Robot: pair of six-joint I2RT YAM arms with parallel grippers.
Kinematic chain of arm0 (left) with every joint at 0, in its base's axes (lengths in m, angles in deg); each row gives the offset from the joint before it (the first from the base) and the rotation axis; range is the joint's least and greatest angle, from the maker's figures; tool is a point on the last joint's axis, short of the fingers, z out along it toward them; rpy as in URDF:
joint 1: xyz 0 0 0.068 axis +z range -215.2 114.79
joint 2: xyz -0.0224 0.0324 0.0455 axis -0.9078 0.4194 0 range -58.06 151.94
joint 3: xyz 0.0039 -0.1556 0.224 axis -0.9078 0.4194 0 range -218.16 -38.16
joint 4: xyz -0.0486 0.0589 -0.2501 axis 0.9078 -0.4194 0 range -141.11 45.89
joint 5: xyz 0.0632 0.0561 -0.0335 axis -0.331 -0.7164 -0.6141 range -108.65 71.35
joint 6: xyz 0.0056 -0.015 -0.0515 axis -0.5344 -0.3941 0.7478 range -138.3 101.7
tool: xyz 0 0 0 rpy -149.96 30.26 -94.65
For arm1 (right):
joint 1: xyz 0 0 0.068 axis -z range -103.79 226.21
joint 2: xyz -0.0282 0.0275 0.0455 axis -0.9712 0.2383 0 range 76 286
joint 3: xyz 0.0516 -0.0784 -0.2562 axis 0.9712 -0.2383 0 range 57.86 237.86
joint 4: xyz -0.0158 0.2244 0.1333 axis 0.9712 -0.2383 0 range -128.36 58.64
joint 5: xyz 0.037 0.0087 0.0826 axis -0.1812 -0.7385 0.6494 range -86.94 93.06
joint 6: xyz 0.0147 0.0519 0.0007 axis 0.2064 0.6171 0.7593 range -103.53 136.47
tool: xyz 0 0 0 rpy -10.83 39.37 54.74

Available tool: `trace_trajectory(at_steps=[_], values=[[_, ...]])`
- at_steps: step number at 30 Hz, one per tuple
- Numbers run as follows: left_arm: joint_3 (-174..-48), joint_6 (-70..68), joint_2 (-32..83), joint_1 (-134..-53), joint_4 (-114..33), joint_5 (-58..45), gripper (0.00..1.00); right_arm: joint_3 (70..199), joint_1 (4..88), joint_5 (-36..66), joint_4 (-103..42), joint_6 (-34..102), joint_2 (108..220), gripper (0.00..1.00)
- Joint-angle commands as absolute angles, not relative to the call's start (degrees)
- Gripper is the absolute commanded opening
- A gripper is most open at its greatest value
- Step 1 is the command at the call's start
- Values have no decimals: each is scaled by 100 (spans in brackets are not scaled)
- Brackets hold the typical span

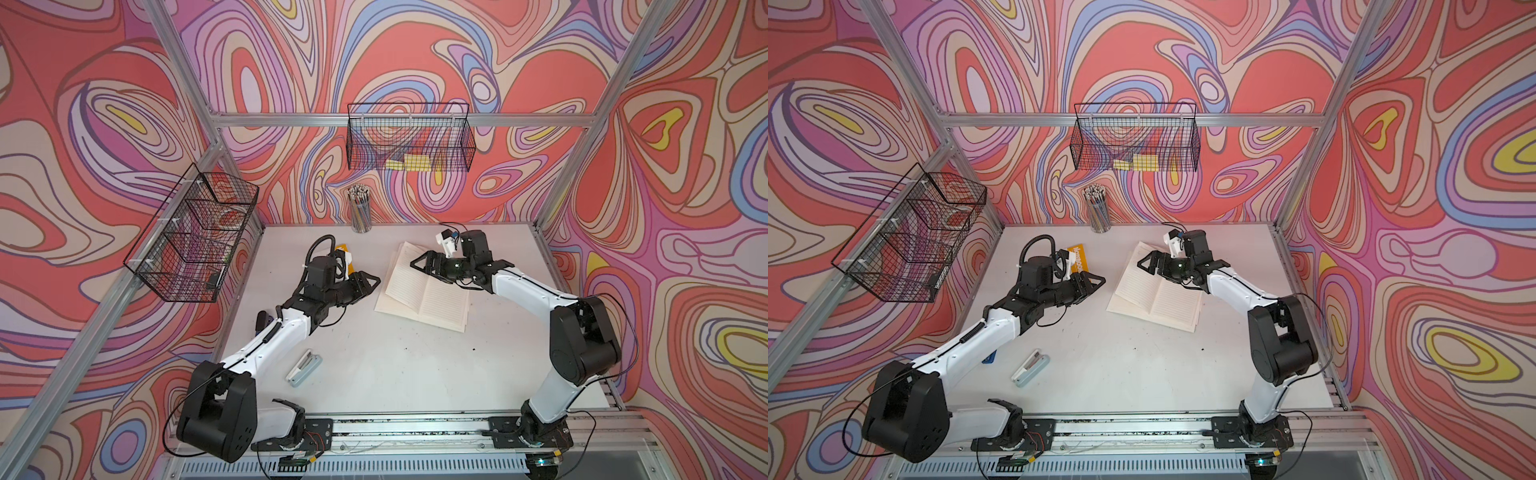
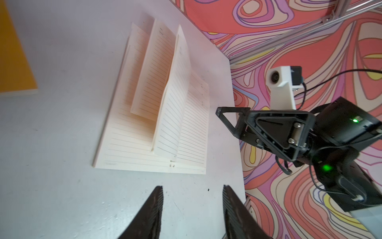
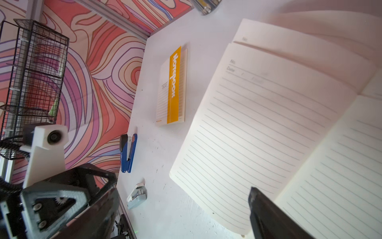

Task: Close the notebook

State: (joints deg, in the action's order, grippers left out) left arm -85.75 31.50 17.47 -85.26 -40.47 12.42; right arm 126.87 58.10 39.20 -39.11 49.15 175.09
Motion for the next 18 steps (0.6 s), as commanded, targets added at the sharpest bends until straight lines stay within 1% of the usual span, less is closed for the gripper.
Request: trace_trajectory(at_steps=[1, 5, 10, 14, 18], values=[[-8693, 3663, 1898, -8854, -3410, 1091, 50, 12395, 6083, 3866, -3976, 4700, 17352, 98], [-9046, 3681, 2315, -9283, -3337, 929, 50, 12064, 6441, 3882, -3911, 4634, 17247, 98], [-9329, 3774, 2958, -9692, -2967, 763, 51, 11760, 6686, 3889, -3795, 4562, 17258, 98], [-9545, 3879, 3484, -9863, -2536, 703, 51, 11718, 6751, 3883, -3786, 4471, 17424, 98], [-9864, 3814, 3941, -9930, -2493, 613, 51, 11731, 6794, 3882, -3731, 4432, 17582, 98]])
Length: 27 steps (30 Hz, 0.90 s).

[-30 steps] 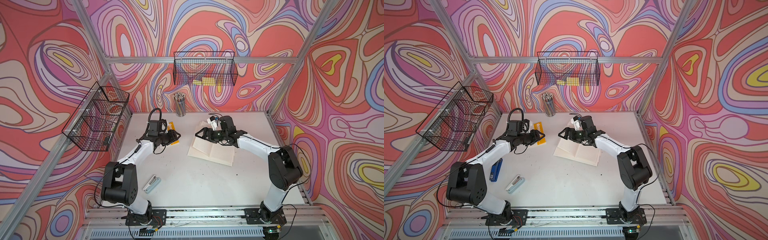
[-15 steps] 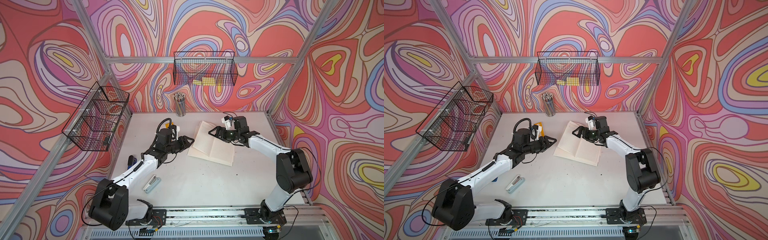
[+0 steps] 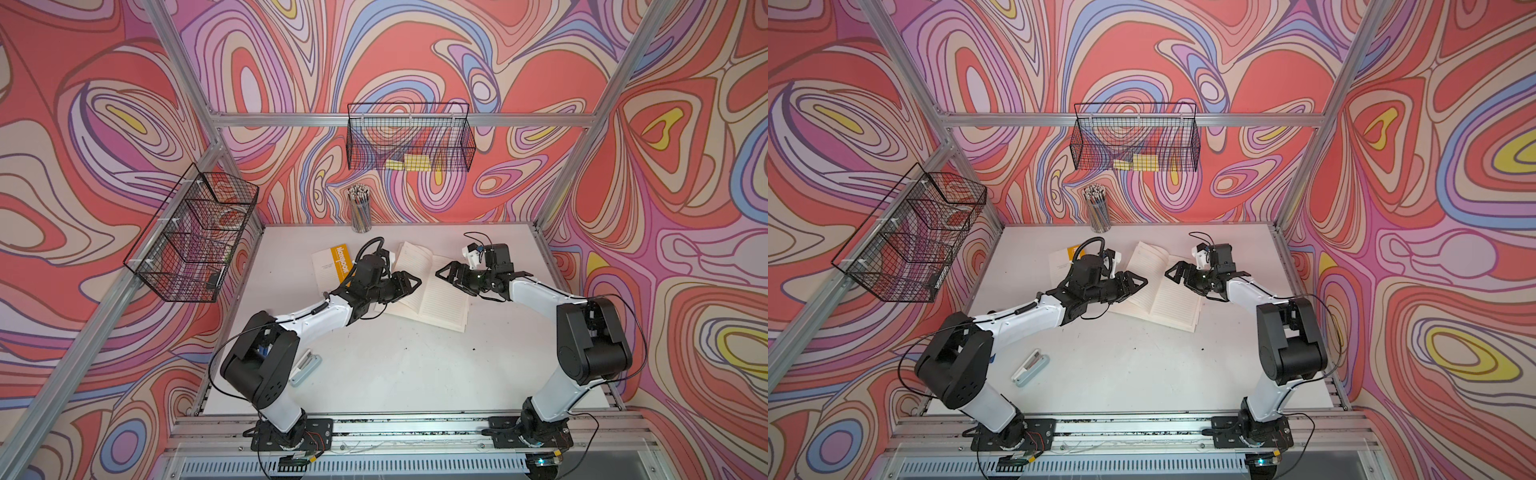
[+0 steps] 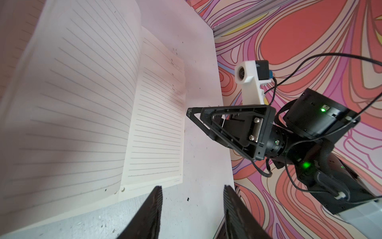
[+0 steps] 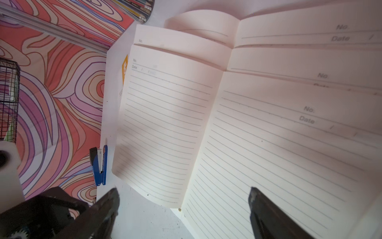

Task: Close the notebook

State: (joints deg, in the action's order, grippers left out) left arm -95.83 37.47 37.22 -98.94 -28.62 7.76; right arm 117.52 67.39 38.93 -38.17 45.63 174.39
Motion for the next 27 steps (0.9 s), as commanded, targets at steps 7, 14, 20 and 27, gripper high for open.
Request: trace_trajectory(at_steps=[7, 14, 20, 27], values=[[-10090, 3579, 4410, -9931, -2577, 371, 51, 11710, 6809, 3956, -3567, 4499, 17716, 98], [-10075, 3400, 4677, -9931, -2649, 275, 51, 11676, 6808, 4020, -3417, 4571, 18004, 98], [-9768, 3520, 4827, -9931, -2255, 170, 50, 11601, 6812, 4081, -3338, 4630, 18039, 99], [-9397, 3644, 4872, -9931, -2054, -26, 50, 11401, 6805, 4094, -3221, 4708, 18067, 98]])
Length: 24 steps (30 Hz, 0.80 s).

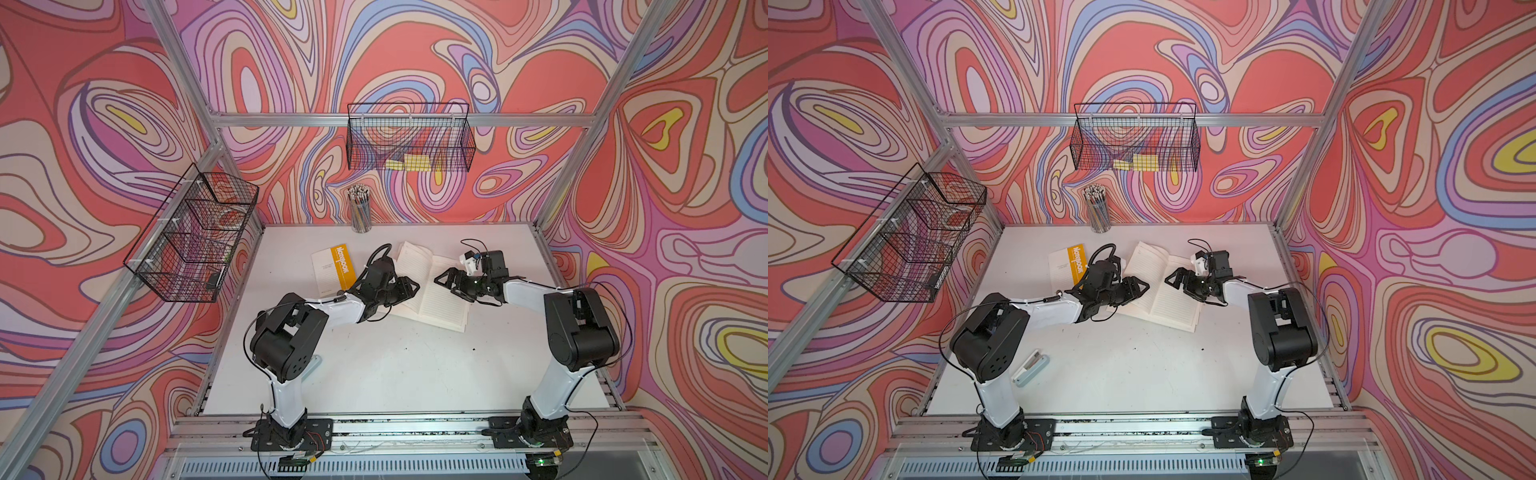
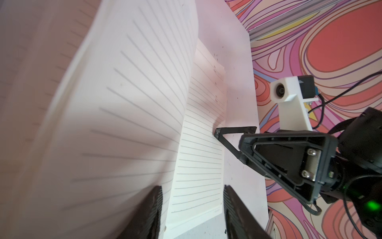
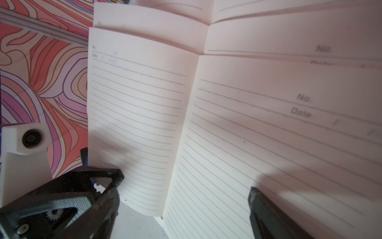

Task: Close the notebook

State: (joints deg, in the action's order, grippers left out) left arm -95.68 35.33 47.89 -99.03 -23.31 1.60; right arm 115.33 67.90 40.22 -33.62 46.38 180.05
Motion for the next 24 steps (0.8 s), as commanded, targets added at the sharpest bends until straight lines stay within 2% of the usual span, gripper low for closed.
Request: trace_trajectory(at_steps=[1, 14, 24], values=[[-9294, 3670, 4861, -9931, -1973, -59, 50, 11371, 6810, 4094, -3199, 4718, 18062, 98], [-8125, 4293, 4601, -9931, -843, -130, 52, 11299, 6805, 4103, -3178, 4699, 18085, 98], [-7991, 4374, 4532, -9931, -691, -374, 53, 11346, 6812, 4138, -3224, 4686, 18092, 98]])
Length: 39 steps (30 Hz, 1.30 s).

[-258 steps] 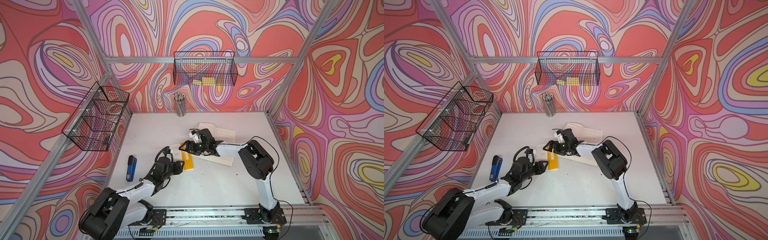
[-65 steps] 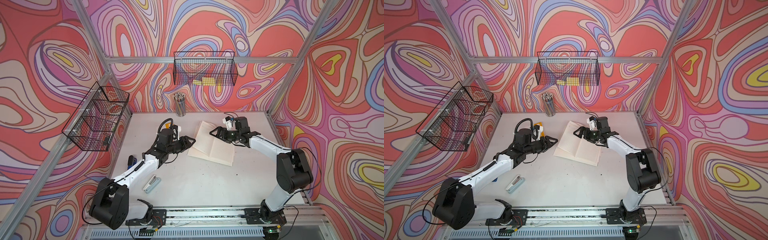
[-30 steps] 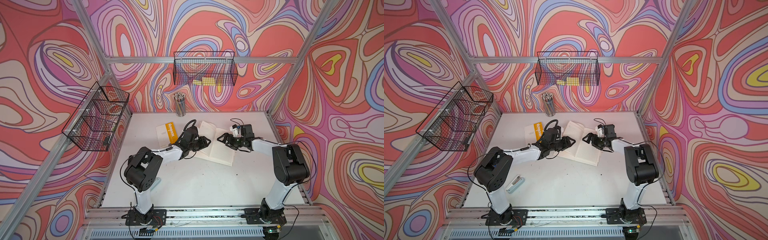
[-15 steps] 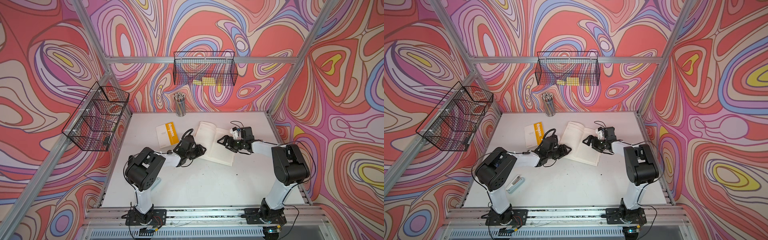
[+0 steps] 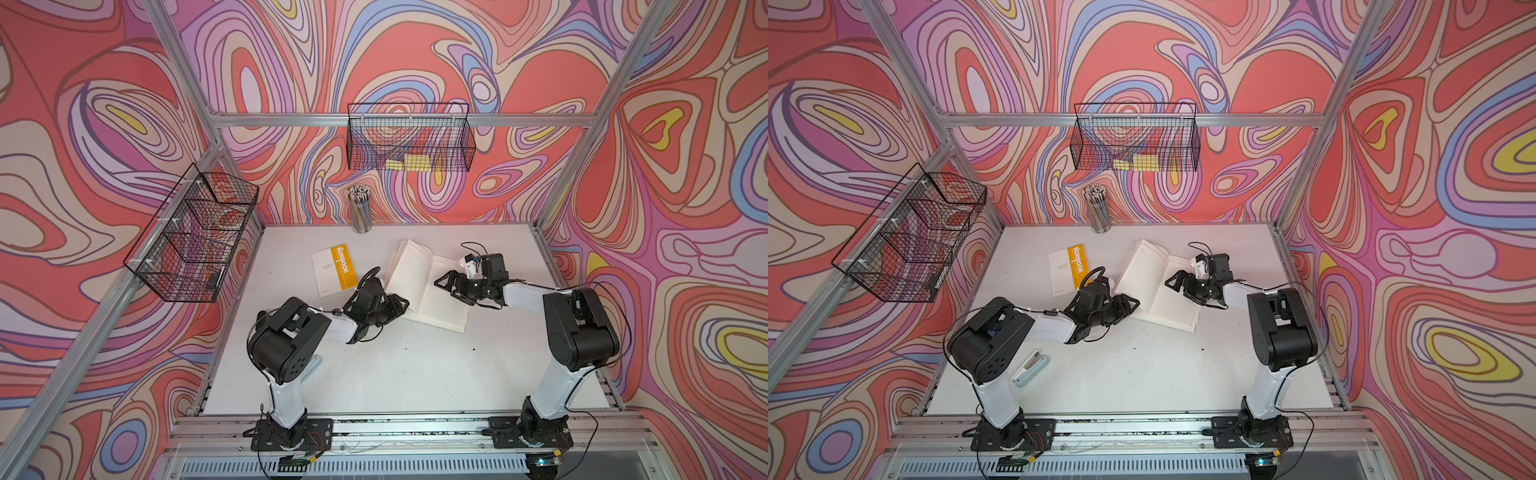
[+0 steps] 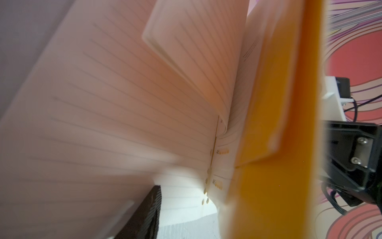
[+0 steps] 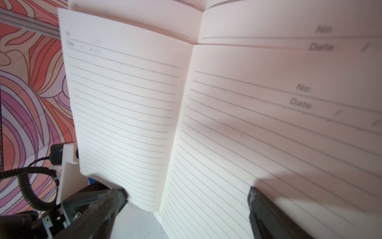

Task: Close the notebook

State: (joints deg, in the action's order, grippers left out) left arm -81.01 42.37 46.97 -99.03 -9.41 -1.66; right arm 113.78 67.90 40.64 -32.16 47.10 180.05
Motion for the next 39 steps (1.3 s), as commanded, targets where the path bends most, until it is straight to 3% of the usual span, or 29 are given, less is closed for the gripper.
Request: trace_trajectory(at_steps=[1, 13, 20, 30, 39], values=[[-7978, 4375, 4515, -9931, -670, -387, 53, 11349, 6811, 4144, -3232, 4677, 18093, 99], [-8023, 4383, 4414, -9931, -438, -540, 34, 11393, 6809, 4157, -3259, 4674, 18112, 98], [-8009, 4465, 4422, -9931, -303, -503, 0, 11377, 6809, 4163, -3246, 4687, 18121, 98], [-7541, 4505, 4055, -9931, 331, -323, 0, 11572, 6801, 4143, -3356, 4619, 17889, 98], [-7054, 4231, 2825, -9928, -416, -718, 0, 11944, 6554, 4051, -3566, 4716, 17553, 99]])
